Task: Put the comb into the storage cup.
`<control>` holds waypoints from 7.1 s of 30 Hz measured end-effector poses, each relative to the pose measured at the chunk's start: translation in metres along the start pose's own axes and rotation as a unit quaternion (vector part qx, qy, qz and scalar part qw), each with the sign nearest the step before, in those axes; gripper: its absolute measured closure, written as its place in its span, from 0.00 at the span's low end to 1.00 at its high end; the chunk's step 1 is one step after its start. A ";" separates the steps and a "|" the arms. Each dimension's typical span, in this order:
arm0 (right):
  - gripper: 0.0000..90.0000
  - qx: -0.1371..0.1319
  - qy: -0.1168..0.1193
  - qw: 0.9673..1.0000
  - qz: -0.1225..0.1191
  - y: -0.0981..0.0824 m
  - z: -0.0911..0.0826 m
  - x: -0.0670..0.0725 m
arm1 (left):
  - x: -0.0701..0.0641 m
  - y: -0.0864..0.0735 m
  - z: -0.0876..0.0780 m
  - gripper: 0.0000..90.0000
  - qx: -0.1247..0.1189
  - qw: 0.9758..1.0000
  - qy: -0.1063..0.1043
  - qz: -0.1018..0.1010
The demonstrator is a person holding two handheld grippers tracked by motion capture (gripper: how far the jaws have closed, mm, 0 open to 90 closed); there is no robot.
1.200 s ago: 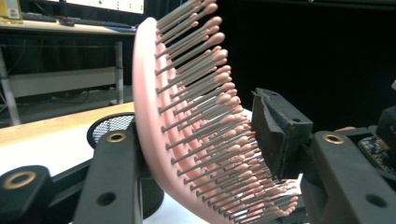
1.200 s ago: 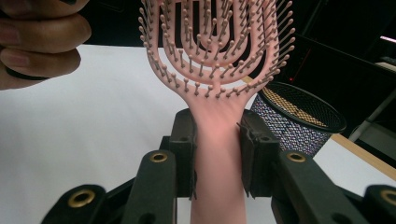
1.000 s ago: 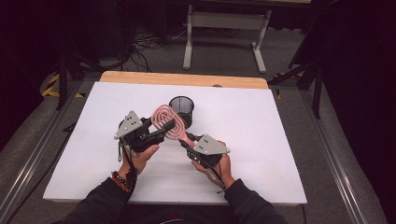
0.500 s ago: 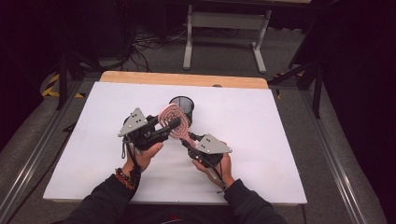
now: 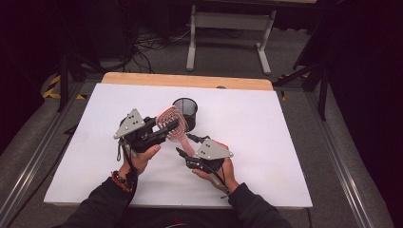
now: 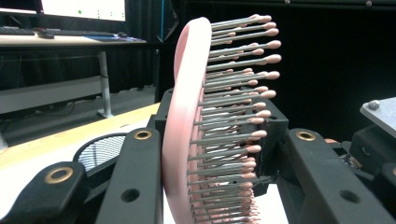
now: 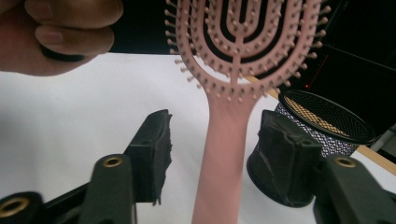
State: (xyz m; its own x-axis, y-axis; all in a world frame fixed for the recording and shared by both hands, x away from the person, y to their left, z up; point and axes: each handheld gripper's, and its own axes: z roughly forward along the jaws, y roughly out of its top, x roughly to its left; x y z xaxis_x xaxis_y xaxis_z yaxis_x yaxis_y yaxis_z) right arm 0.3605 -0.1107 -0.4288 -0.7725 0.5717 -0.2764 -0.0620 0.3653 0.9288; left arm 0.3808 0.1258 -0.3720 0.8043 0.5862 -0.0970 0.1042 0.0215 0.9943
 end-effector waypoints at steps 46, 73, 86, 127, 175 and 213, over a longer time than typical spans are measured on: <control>0.17 -0.002 -0.083 0.996 0.029 -0.049 -0.104 -0.049 | 0.022 0.013 -0.029 0.70 -0.029 0.999 0.040 -0.001; 0.04 0.023 -0.091 0.995 0.037 -0.062 -0.110 -0.047 | 0.029 0.055 -0.034 0.70 -0.044 0.996 0.075 0.033; 0.04 0.021 -0.082 0.996 0.038 -0.063 -0.110 -0.047 | 0.031 0.080 0.002 0.70 -0.037 0.995 0.071 0.054; 0.05 0.044 -0.081 0.996 0.017 -0.065 -0.107 -0.047 | 0.062 0.069 0.088 0.70 0.025 0.992 0.103 0.063; 0.09 0.072 -0.090 0.993 0.000 -0.067 -0.101 -0.044 | 0.082 0.015 0.091 0.67 0.066 0.993 0.095 0.001; 0.09 0.095 -0.087 0.992 -0.014 -0.067 -0.096 -0.040 | 0.118 0.001 0.071 0.59 0.066 0.990 0.117 -0.052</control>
State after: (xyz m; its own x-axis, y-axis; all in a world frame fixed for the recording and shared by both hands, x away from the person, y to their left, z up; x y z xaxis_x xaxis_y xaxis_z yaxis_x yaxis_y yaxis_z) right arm 0.3353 -0.2282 -0.4559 -0.6502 0.6715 -0.3554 0.0502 0.5048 0.8618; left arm 0.5172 0.1376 -0.3858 0.6295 0.7583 -0.1693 0.2669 -0.0064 0.9637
